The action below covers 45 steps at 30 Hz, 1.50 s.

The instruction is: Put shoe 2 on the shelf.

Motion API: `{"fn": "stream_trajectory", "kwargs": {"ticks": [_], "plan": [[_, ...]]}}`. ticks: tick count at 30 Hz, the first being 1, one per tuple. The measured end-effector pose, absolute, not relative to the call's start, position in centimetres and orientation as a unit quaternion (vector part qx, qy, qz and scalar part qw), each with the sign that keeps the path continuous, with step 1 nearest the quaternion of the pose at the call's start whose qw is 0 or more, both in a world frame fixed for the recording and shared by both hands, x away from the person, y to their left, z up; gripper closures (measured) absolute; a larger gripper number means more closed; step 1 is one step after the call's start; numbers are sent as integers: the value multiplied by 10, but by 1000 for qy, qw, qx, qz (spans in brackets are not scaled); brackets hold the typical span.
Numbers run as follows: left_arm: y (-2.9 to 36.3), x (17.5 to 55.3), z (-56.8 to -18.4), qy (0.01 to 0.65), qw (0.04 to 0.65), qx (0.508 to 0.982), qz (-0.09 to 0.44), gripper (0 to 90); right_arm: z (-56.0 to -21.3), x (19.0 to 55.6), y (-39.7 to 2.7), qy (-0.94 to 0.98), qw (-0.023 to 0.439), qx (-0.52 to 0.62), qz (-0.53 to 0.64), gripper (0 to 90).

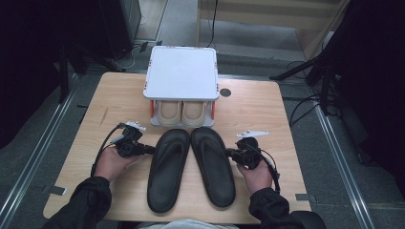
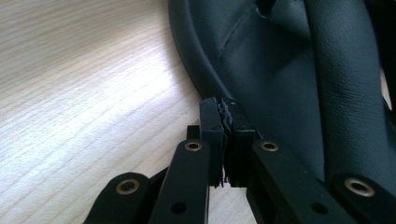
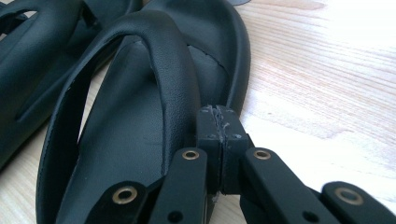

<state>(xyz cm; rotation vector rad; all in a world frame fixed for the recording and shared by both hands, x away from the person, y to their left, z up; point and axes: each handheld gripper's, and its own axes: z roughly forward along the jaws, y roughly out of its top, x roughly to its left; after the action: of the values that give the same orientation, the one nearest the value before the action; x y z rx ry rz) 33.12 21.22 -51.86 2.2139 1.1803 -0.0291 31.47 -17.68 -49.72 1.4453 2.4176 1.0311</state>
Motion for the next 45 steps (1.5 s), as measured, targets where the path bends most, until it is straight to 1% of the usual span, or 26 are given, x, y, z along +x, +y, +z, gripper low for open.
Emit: {"fn": "stream_trajectory", "kwargs": {"ticks": [11,14,19,21,24,29,33,36,42,44,45], "plan": [[204,323,-517,432,315,845,-25,883,-501,310,-170,808,67,475,341,895],[201,321,-517,430,317,845,-36,883,-501,311,-171,805,62,478,346,895],[190,315,-517,408,318,855,-46,882,-502,311,-172,803,61,478,350,895],[190,314,-516,409,323,852,-48,882,-502,311,-172,804,64,476,350,894],[194,316,-514,418,323,848,-48,826,-501,312,-174,801,63,478,354,865],[205,316,-504,429,350,832,-41,793,-487,306,-182,786,71,474,391,837],[210,313,-495,429,361,827,-35,722,-478,298,-181,780,78,465,412,768],[212,312,-491,427,368,825,-30,644,-476,291,-175,778,71,461,422,722],[217,313,-488,429,369,824,-26,560,-472,279,-158,778,82,448,433,601],[219,313,-487,431,371,822,-26,518,-473,276,-151,778,81,450,431,549],[220,313,-487,430,374,821,-25,510,-473,275,-149,779,77,450,429,536]]}}
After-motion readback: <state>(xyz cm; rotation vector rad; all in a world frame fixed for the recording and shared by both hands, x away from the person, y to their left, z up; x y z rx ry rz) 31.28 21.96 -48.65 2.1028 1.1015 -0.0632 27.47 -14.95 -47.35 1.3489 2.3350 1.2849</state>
